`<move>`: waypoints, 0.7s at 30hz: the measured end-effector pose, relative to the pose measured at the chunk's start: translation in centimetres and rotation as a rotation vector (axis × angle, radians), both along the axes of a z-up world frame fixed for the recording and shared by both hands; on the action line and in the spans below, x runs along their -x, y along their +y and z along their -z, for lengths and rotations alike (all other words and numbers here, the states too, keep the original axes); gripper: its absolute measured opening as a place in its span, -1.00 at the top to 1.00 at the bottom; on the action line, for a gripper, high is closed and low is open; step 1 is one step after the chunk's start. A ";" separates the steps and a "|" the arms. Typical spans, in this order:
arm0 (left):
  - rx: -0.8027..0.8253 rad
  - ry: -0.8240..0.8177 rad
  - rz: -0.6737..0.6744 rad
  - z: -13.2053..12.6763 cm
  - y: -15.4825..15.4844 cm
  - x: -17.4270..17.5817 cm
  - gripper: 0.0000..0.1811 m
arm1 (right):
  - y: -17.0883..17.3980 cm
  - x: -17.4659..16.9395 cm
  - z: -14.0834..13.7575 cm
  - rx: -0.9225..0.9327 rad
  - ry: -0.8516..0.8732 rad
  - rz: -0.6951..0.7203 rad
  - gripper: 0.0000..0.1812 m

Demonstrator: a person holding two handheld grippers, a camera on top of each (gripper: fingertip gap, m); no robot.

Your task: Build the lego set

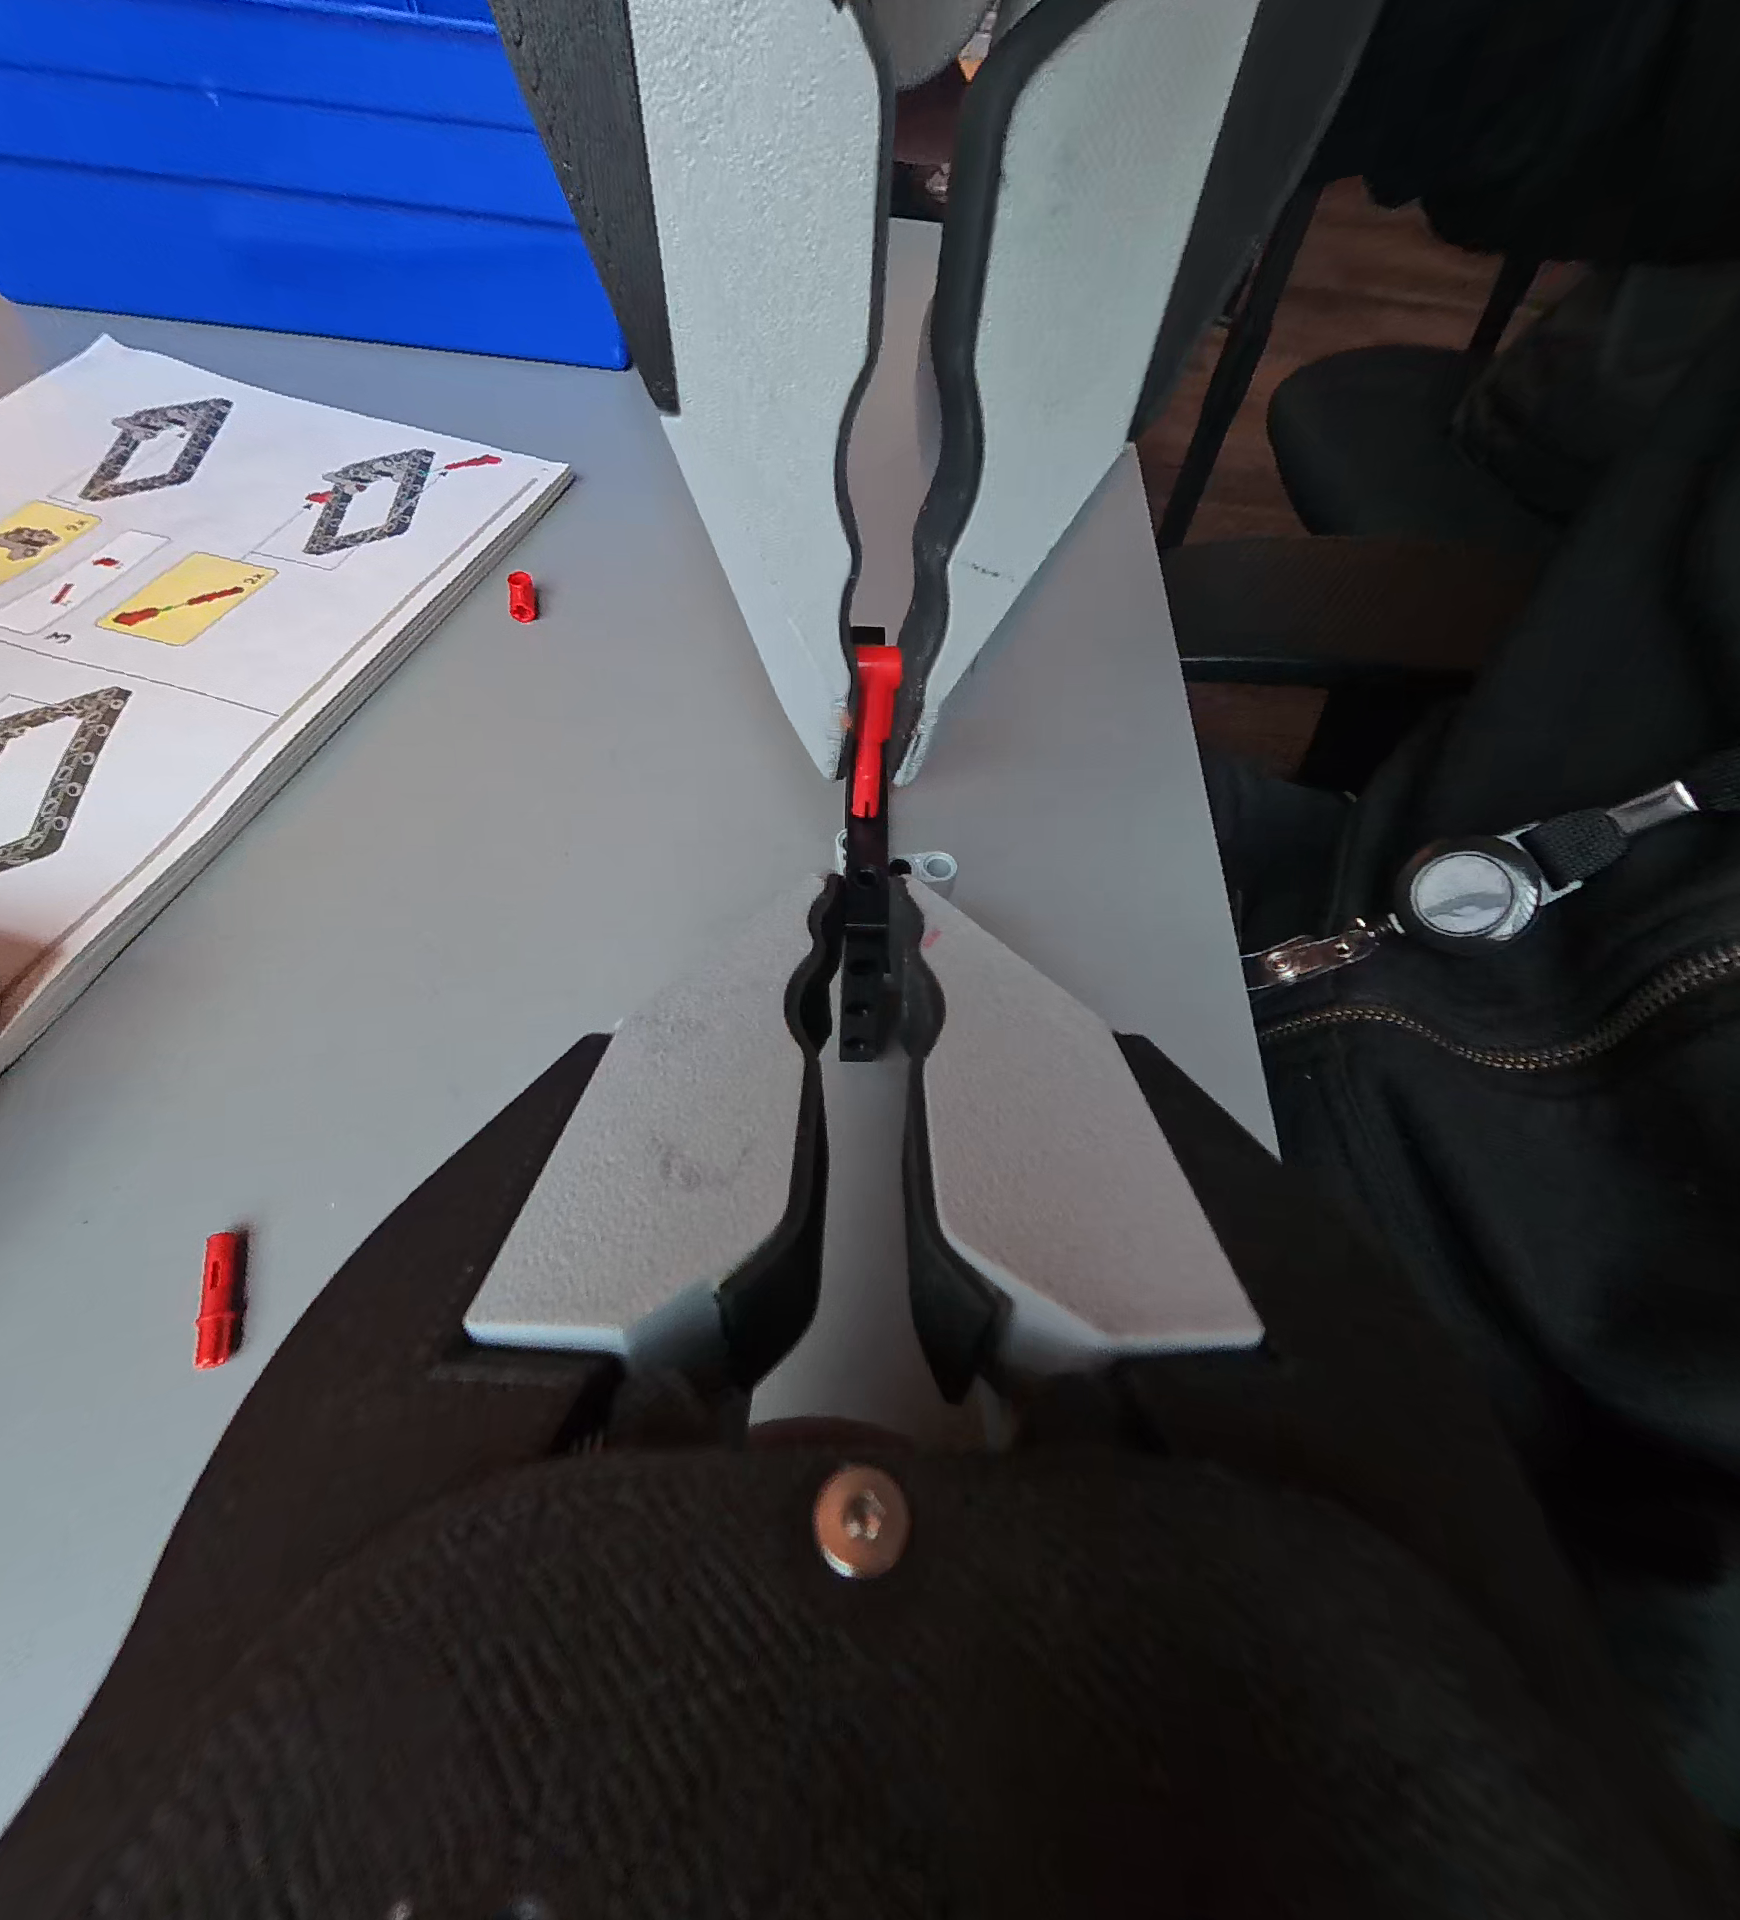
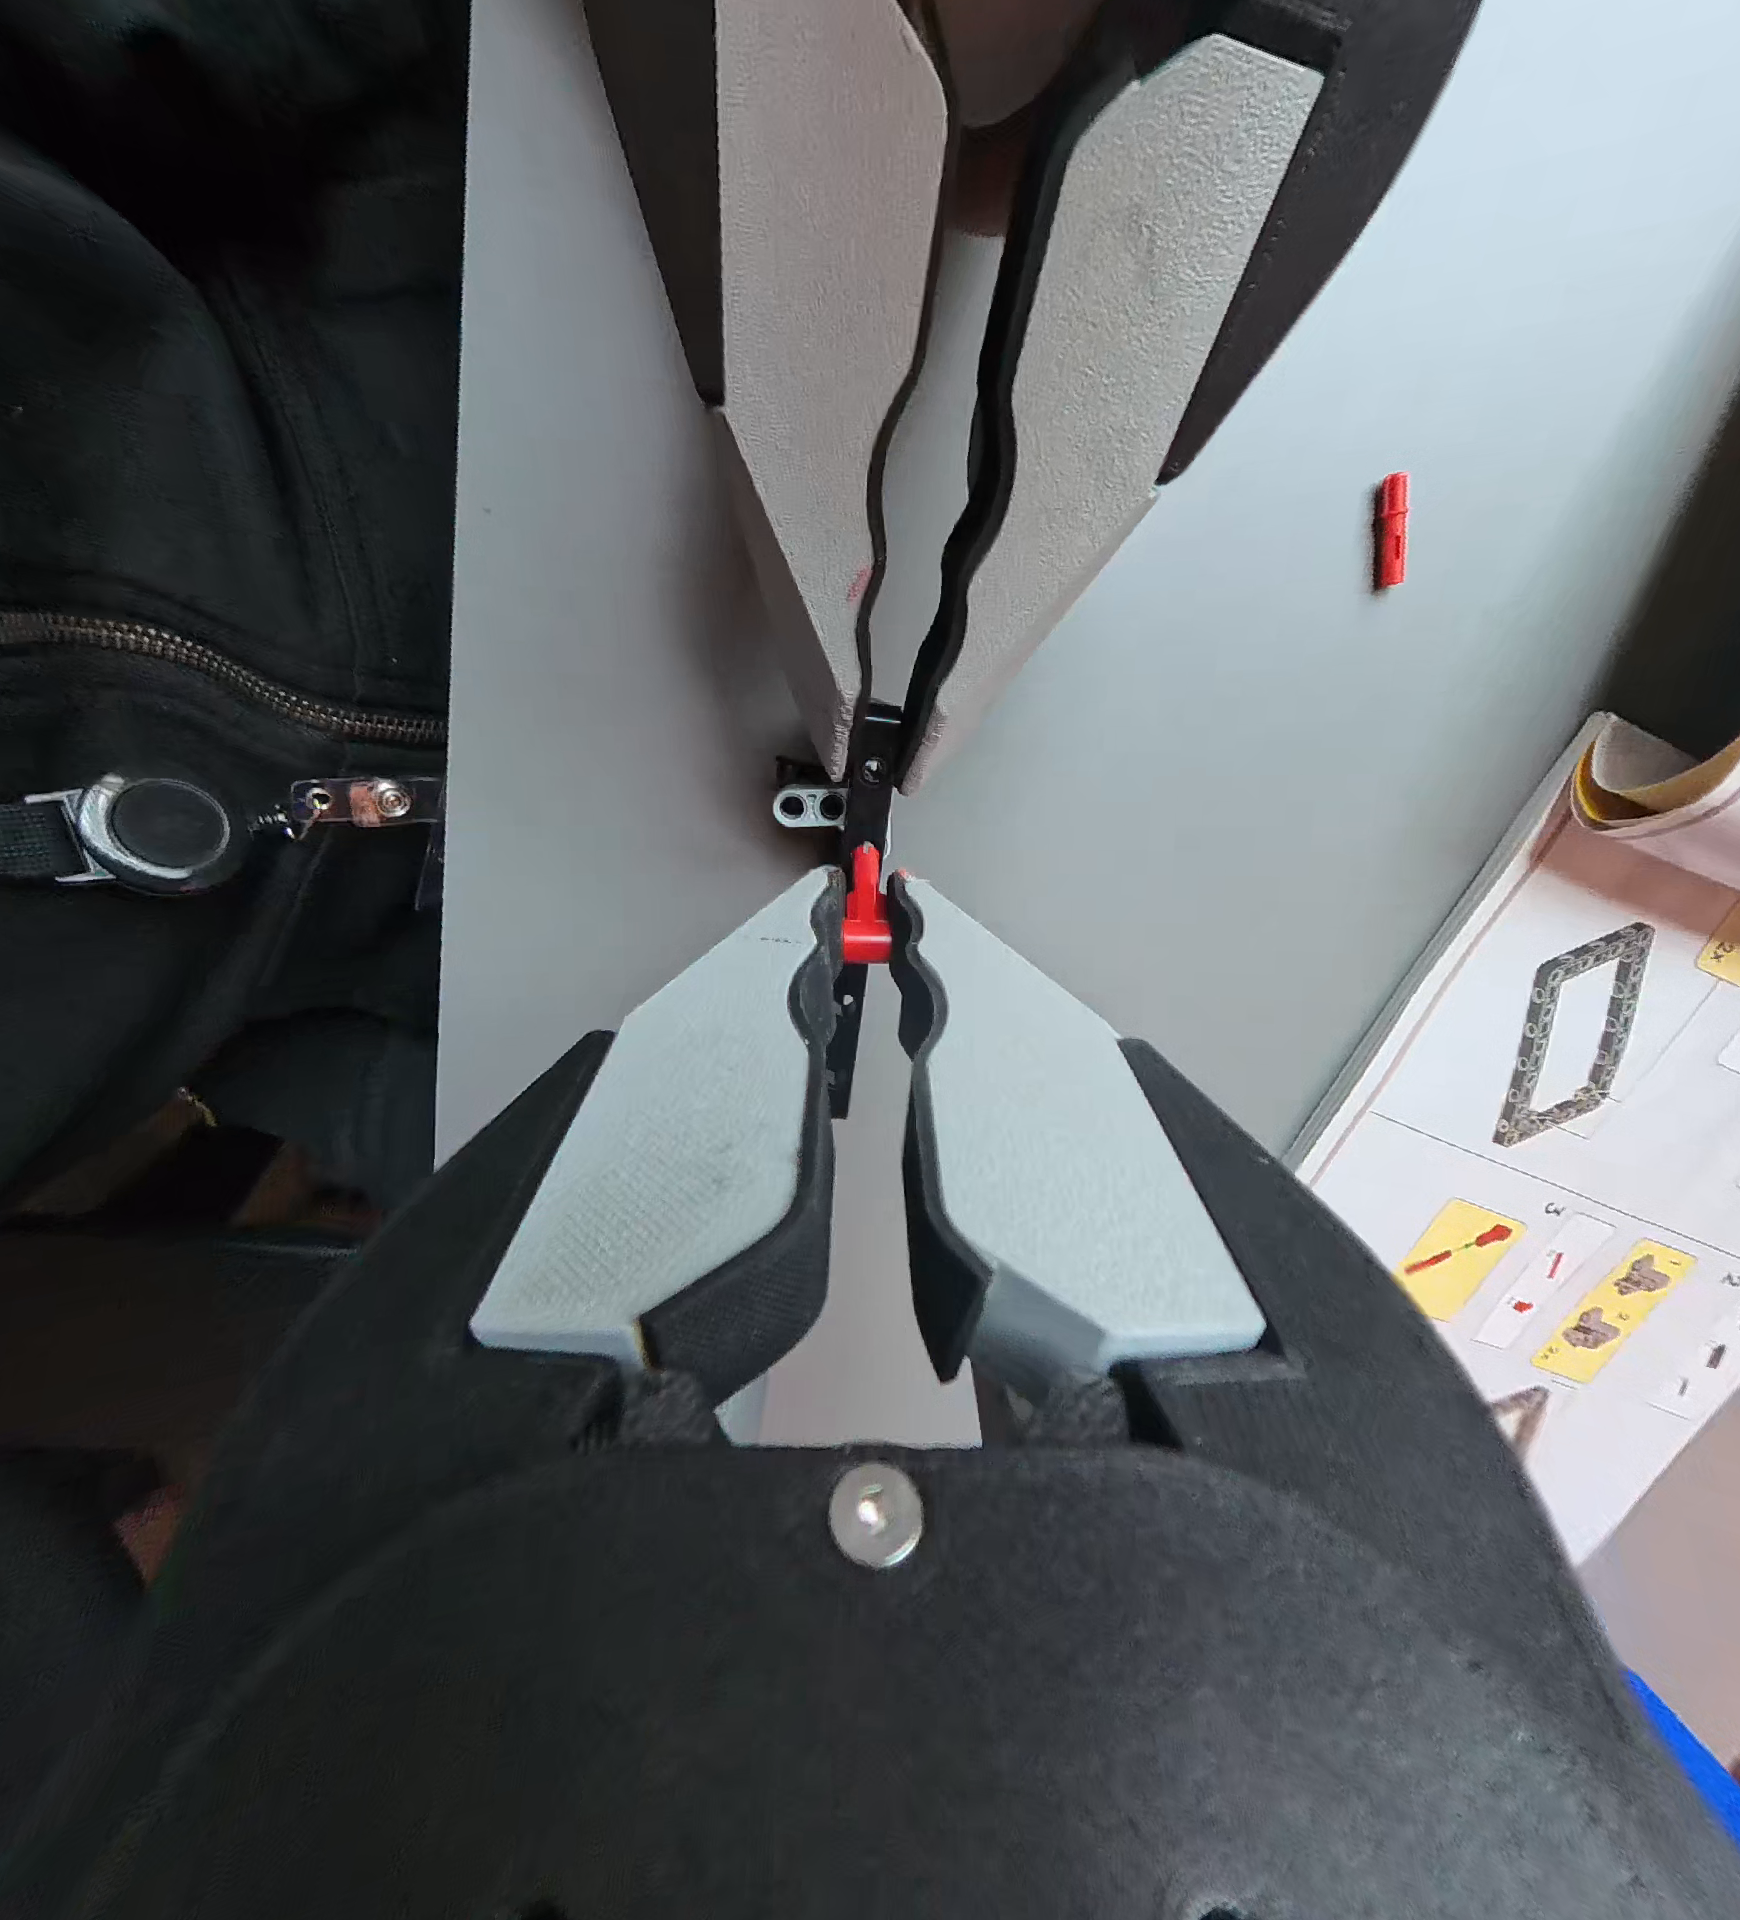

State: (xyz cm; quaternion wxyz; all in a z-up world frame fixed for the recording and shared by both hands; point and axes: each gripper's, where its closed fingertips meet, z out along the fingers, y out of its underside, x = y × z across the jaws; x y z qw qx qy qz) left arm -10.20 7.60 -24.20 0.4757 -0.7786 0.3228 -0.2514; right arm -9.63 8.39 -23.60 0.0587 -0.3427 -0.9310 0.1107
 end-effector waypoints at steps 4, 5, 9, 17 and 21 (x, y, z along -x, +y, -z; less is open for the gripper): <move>-0.016 0.014 0.003 0.0 0.0 -0.1 0.93 | 0.0 -0.1 0.0 -0.070 -0.054 -0.012 0.94; -0.020 0.017 0.001 0.0 0.0 -0.1 0.94 | 0.0 -0.1 0.0 -0.087 -0.064 -0.009 0.94; -0.034 0.029 -0.012 0.0 0.1 0.0 0.94 | 0.1 0.1 0.1 -0.137 -0.084 0.000 0.94; -0.039 0.033 -0.051 0.0 0.5 0.4 0.93 | 0.5 0.4 0.1 -0.159 -0.095 0.040 0.95; -0.065 0.061 -0.066 0.0 0.5 0.4 0.93 | 0.5 0.5 0.1 -0.186 -0.118 0.023 0.95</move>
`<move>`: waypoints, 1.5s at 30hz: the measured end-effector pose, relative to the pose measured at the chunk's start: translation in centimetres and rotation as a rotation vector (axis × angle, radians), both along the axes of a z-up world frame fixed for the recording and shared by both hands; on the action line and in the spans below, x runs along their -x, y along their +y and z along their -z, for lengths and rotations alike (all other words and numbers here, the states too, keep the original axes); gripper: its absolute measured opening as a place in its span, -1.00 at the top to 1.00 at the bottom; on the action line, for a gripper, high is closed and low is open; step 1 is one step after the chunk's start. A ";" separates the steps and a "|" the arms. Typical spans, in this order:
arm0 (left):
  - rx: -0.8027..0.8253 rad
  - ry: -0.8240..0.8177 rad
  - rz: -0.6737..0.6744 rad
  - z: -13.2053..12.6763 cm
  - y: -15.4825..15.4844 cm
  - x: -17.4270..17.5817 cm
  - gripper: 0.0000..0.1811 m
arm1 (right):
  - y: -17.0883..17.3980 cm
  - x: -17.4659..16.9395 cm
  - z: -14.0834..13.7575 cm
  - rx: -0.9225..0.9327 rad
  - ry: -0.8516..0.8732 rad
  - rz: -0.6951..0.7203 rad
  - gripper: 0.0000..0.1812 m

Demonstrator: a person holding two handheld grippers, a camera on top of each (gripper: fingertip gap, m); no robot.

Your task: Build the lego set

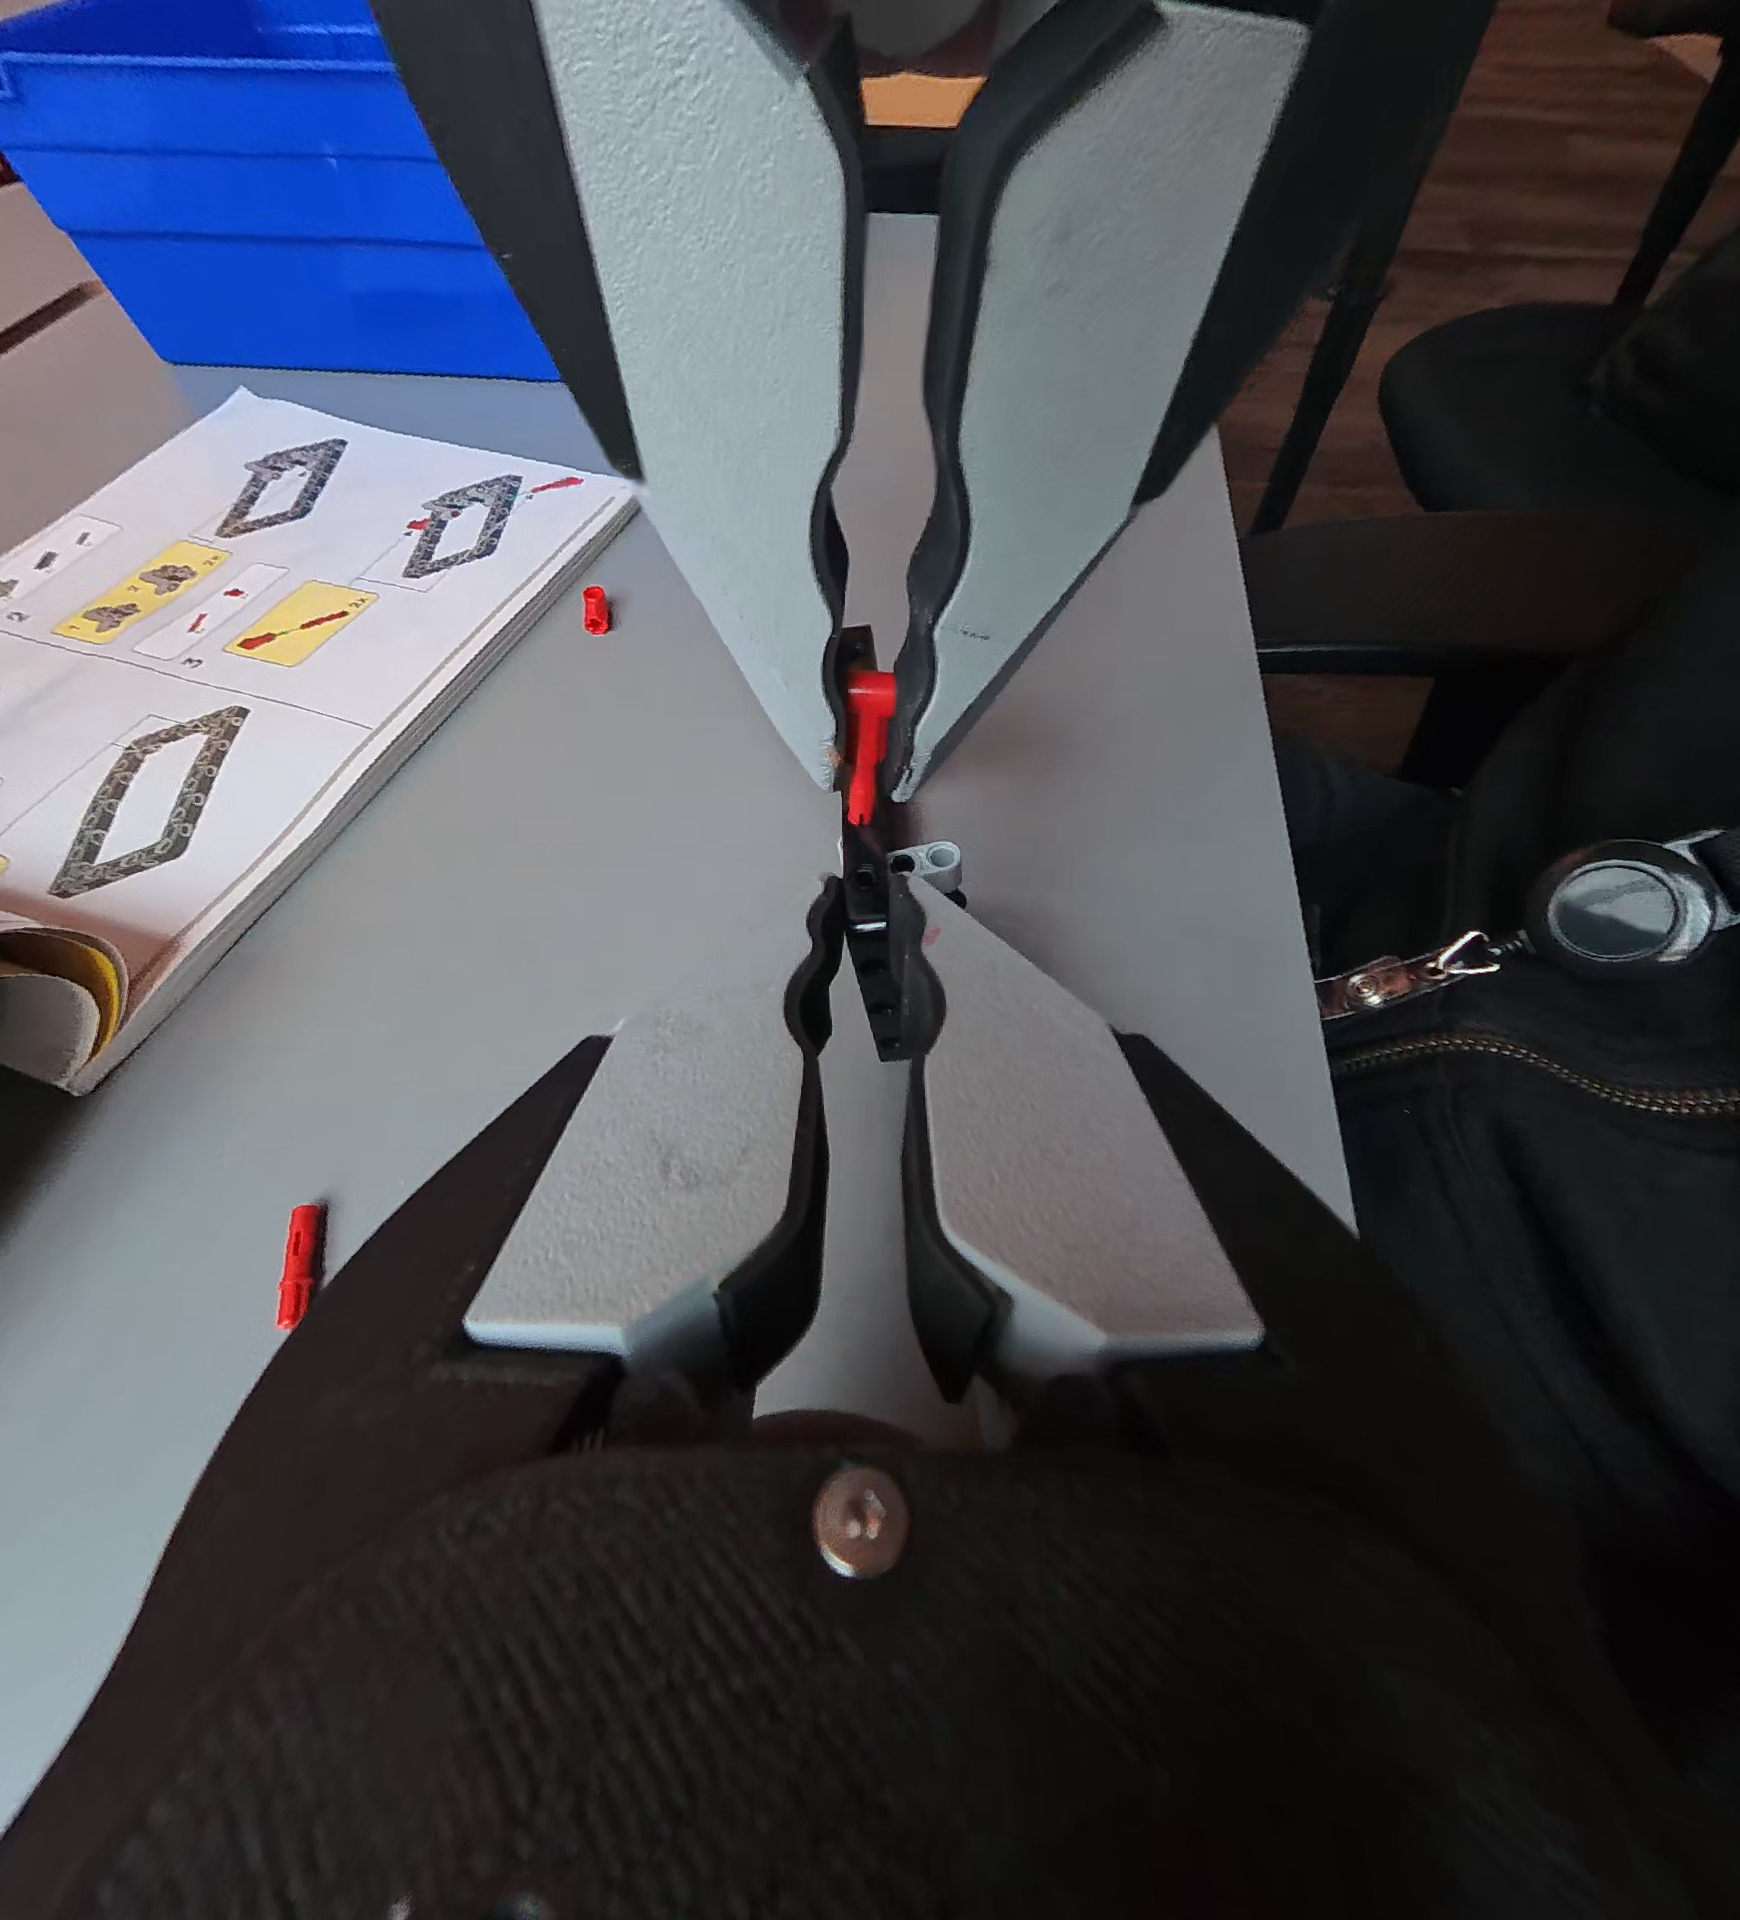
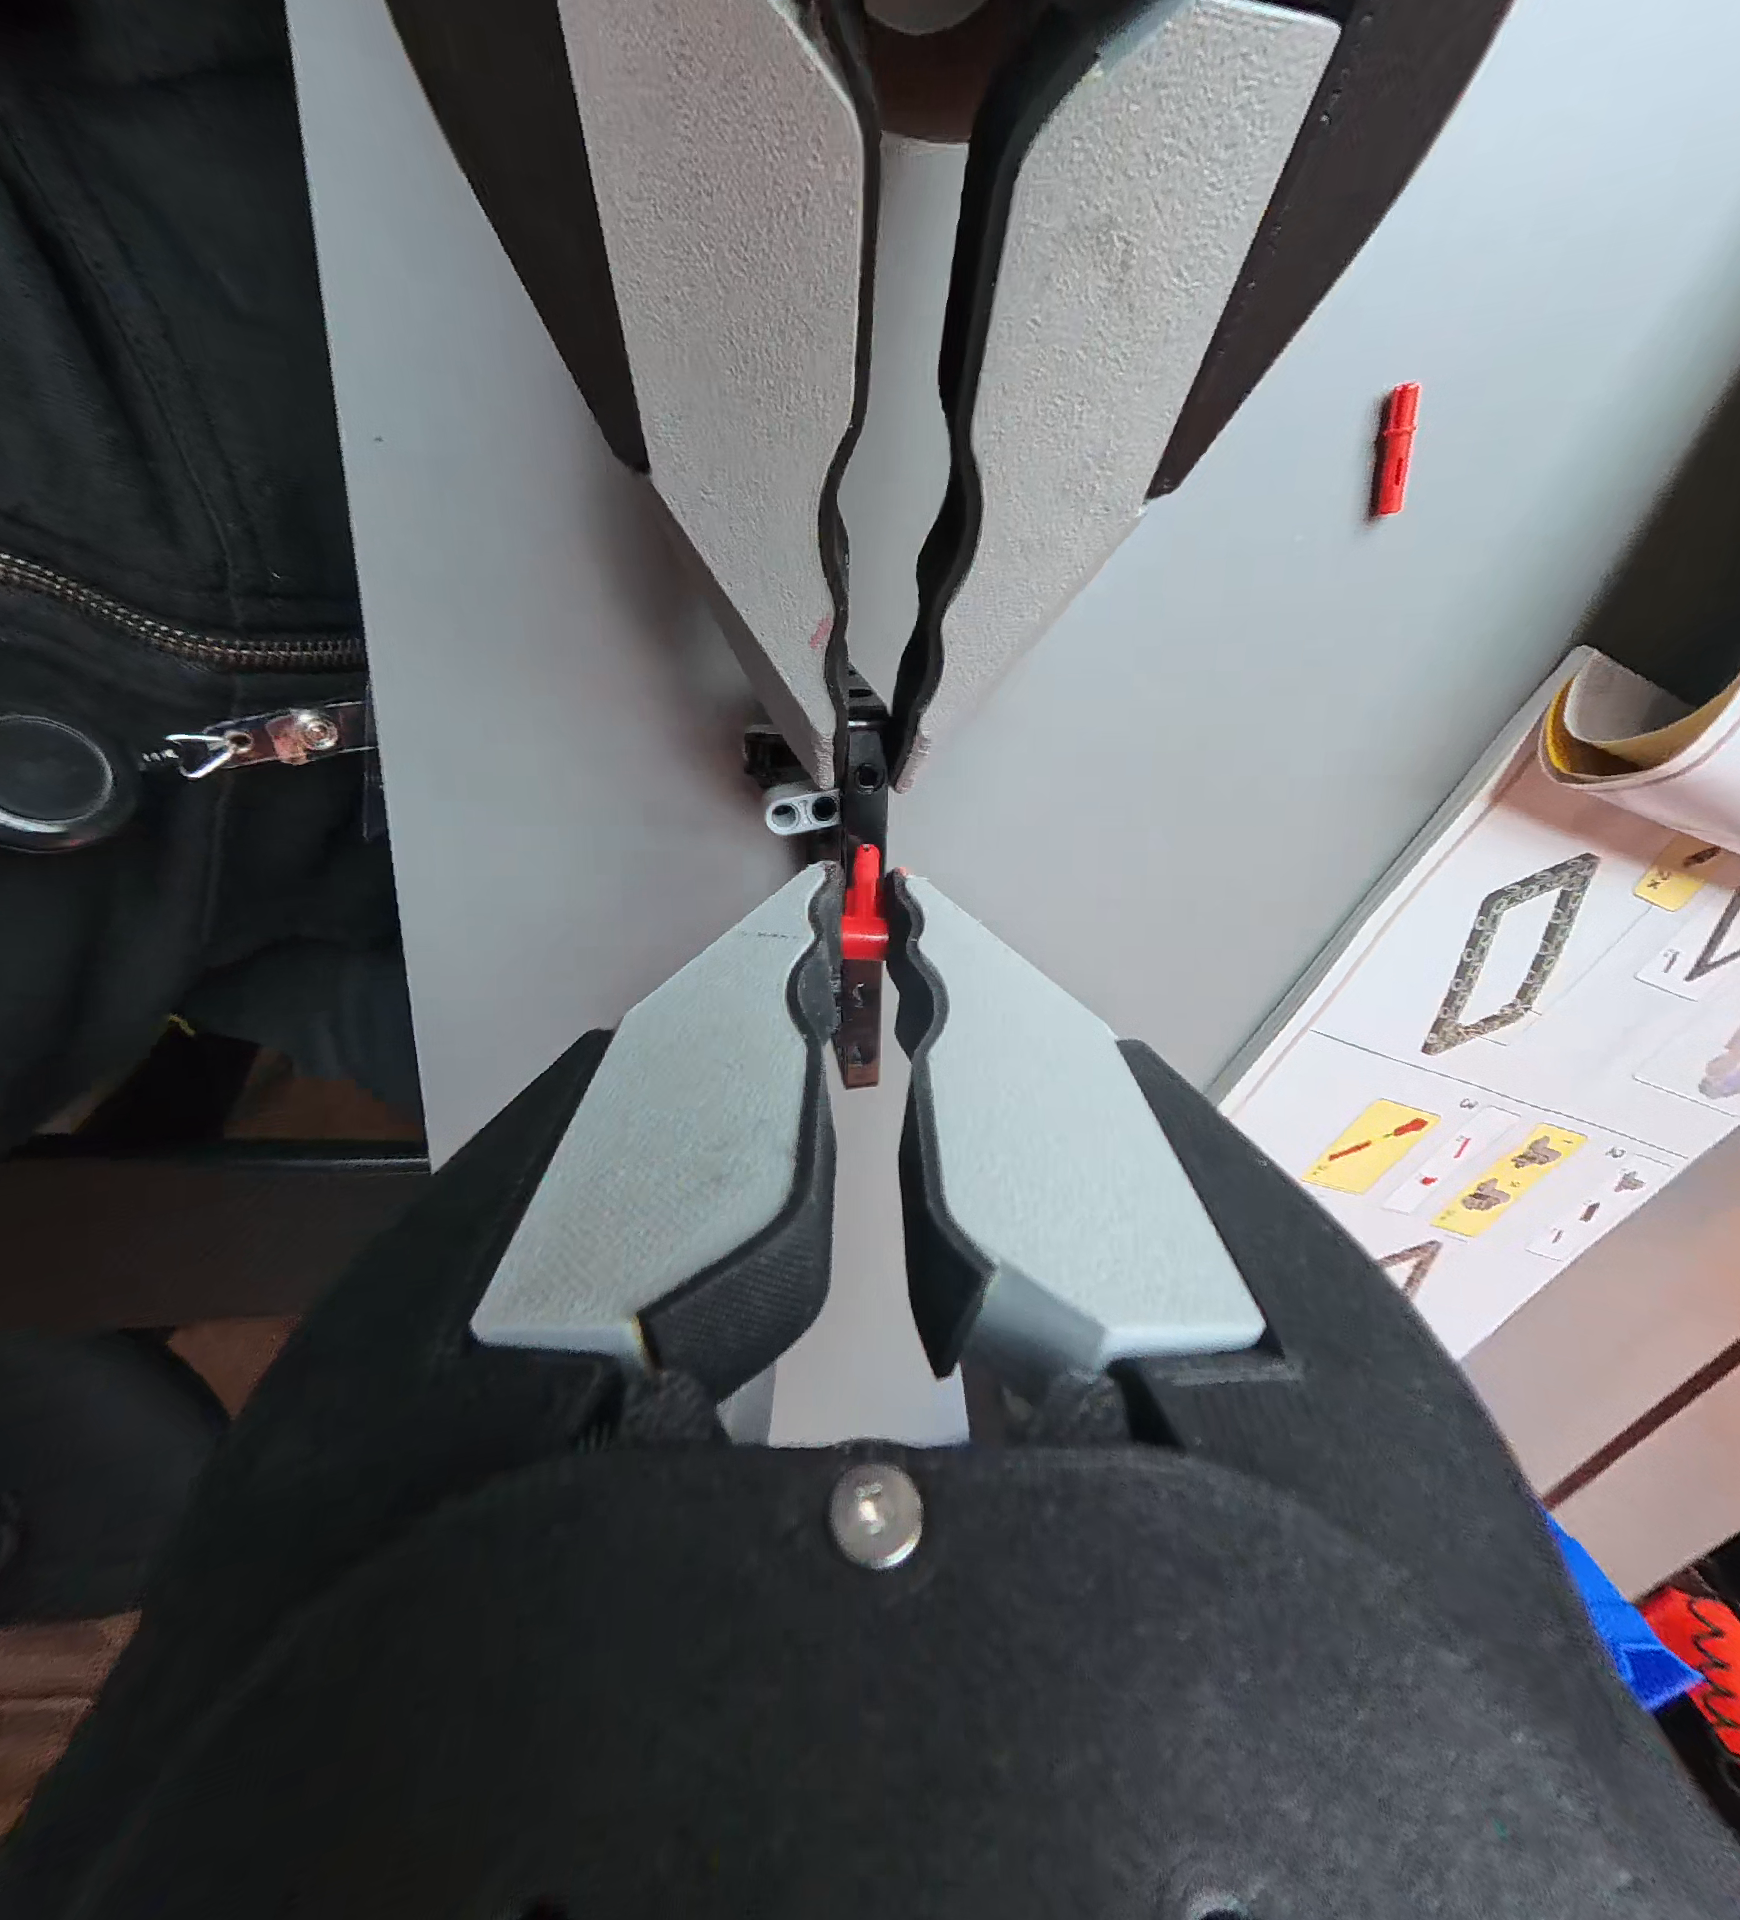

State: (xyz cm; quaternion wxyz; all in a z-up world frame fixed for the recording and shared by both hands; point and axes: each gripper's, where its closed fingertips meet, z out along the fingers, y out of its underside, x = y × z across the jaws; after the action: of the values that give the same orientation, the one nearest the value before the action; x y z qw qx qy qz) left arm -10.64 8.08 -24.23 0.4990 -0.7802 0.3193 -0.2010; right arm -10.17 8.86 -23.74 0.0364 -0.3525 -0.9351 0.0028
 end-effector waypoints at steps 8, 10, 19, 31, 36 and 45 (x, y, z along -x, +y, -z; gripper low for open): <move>-0.043 0.043 0.009 0.0 -0.3 -0.3 0.94 | -0.4 -0.3 0.0 0.102 -0.018 0.001 0.94; -0.051 0.052 0.014 0.0 -0.3 -0.4 0.94 | -0.5 -0.4 0.0 0.097 -0.036 -0.015 0.95; -0.070 0.073 -0.013 0.0 -0.2 -0.4 0.94 | -0.3 -0.3 0.8 0.024 0.017 -0.103 0.95; -0.064 0.063 0.019 0.1 -0.4 -0.8 0.93 | -1.6 0.2 -0.2 0.258 0.207 -0.036 0.62; -0.065 0.062 0.021 0.0 -0.4 -0.8 0.93 | -1.3 0.0 -1.8 0.368 0.348 0.023 0.54; 0.232 -0.251 0.048 -0.1 1.3 0.5 0.93 | 1.4 0.0 1.5 0.605 0.347 0.164 0.83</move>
State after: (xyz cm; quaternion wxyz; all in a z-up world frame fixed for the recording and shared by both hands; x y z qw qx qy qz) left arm -11.12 9.38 -24.11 0.4365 -0.7935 0.2476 -0.3442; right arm -10.14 10.25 -25.20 0.0890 -0.4154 -0.8404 0.3364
